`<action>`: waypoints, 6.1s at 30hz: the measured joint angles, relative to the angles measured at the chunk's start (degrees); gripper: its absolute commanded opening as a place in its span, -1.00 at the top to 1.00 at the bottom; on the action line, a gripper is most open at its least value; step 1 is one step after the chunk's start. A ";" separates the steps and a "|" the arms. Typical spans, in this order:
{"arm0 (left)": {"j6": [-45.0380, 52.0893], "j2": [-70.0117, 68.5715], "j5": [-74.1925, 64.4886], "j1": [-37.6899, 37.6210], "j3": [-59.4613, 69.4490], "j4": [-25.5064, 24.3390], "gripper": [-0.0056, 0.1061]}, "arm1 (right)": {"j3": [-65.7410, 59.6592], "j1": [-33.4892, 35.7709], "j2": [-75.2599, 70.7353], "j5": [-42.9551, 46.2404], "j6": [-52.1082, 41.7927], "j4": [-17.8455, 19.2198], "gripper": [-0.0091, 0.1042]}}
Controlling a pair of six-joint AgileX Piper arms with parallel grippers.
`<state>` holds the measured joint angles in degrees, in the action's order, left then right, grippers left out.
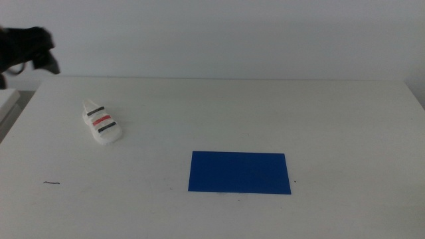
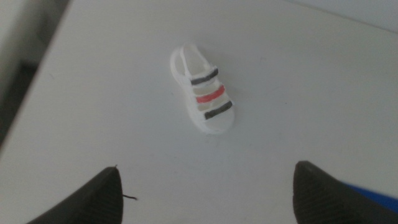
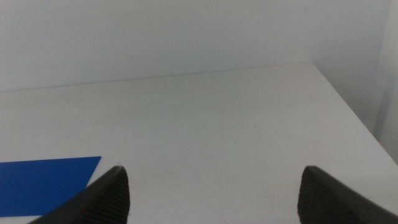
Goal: Use one arm to grab the shoe from the table and place it on the mat.
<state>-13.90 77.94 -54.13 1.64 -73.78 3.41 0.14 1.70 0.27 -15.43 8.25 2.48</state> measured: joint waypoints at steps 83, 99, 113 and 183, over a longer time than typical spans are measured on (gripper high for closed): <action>-39.93 48.57 -15.03 -42.72 -37.97 -4.59 0.93 | 0.00 0.00 0.00 0.00 0.00 0.00 -0.56; 36.64 49.71 -15.82 -43.28 -38.55 -2.62 0.93 | 0.00 0.00 0.00 0.00 0.00 0.00 -0.56; 71.64 51.93 -15.69 -43.28 -38.77 0.79 0.93 | 0.00 0.00 0.00 0.00 0.00 0.00 -0.56; 13.90 1.23 -15.23 -28.66 -25.76 -18.14 -0.78 | 0.00 0.00 0.00 0.00 0.00 0.00 -0.56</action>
<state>0.00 79.17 -69.36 -27.02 -99.54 -14.73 0.14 1.70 0.27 -15.43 8.25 2.48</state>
